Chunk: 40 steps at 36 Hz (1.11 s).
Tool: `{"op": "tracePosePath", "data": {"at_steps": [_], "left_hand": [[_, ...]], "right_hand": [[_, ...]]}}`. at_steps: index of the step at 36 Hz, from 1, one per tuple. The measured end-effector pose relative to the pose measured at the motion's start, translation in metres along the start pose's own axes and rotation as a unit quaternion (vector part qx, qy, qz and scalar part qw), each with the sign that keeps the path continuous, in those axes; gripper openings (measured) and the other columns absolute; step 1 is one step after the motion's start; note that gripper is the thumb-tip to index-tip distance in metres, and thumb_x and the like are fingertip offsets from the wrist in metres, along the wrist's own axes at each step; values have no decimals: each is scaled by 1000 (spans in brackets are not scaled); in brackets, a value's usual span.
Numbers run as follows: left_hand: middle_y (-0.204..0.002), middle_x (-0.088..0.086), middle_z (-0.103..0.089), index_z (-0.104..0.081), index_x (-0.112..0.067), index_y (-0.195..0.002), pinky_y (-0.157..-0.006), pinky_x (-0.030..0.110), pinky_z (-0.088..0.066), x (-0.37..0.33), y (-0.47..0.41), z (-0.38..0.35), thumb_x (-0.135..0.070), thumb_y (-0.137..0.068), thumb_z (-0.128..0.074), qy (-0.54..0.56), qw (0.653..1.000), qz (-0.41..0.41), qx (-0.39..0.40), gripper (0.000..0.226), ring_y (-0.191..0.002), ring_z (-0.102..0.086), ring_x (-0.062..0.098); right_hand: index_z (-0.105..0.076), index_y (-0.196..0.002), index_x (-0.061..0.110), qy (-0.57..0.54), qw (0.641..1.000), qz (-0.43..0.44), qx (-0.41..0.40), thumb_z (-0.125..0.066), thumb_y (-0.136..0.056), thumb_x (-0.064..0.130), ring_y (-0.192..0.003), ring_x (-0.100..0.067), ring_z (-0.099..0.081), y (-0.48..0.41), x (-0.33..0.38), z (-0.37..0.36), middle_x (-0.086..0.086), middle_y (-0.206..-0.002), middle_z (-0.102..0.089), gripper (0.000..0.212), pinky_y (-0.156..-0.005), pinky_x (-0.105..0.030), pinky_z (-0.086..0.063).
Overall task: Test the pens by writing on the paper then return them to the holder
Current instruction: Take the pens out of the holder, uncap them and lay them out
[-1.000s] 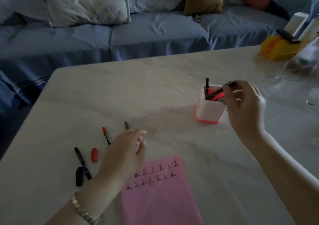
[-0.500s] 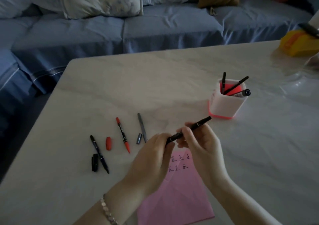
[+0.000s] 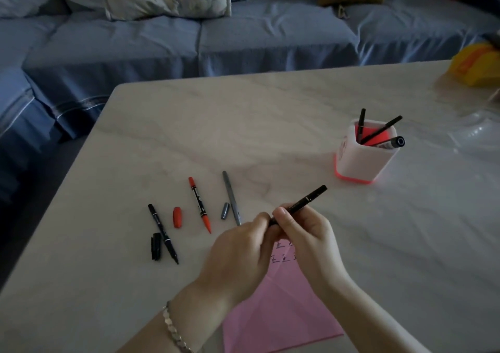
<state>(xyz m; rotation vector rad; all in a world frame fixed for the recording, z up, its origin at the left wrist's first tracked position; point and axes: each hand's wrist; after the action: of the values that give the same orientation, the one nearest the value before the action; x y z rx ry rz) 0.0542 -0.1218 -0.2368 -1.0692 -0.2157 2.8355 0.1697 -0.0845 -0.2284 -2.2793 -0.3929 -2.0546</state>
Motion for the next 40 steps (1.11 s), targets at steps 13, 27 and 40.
{"op": "tracePosePath", "data": {"at_steps": [13, 27, 40], "left_hand": [[-63, -5, -58, -32, -24, -106, -45, 23, -42, 8, -3, 6, -71, -75, -18, -16, 996, 61, 68, 57, -49, -53, 5], [-83, 4, -58, -38, -22, -97, -71, 42, -48, 47, 13, 14, -16, -96, -35, 104, 958, 266, -29, 7, -73, -59, 25], [-93, -4, -59, -57, -17, -99, -68, 10, -39, 53, -9, 8, -19, -89, -56, 49, 974, 190, -113, 10, -83, -56, 7]], "right_hand": [[-59, -85, 2, -55, 994, -64, 75, -48, -91, 6, -70, -16, -67, -7, 4, 11, -2, -72, -68, 14, -68, -25, -56], [-50, -116, 9, 395, 915, -32, 78, -54, -90, 22, -50, -8, -53, -94, -24, 31, -1, -64, -57, 29, -49, -22, -35], [-49, -89, 11, 504, 856, -23, 112, -55, -85, 26, -81, -33, -58, -112, -47, -6, -13, -84, -59, 16, -62, -32, -44]]}}
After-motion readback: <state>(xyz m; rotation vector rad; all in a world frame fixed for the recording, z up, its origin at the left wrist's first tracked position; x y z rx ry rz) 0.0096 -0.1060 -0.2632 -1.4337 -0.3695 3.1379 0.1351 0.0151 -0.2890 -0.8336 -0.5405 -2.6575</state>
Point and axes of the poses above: each hand's wrist, its own y-axis away from the middle knuckle, its own z-axis out of the back of the hand, x = y × z
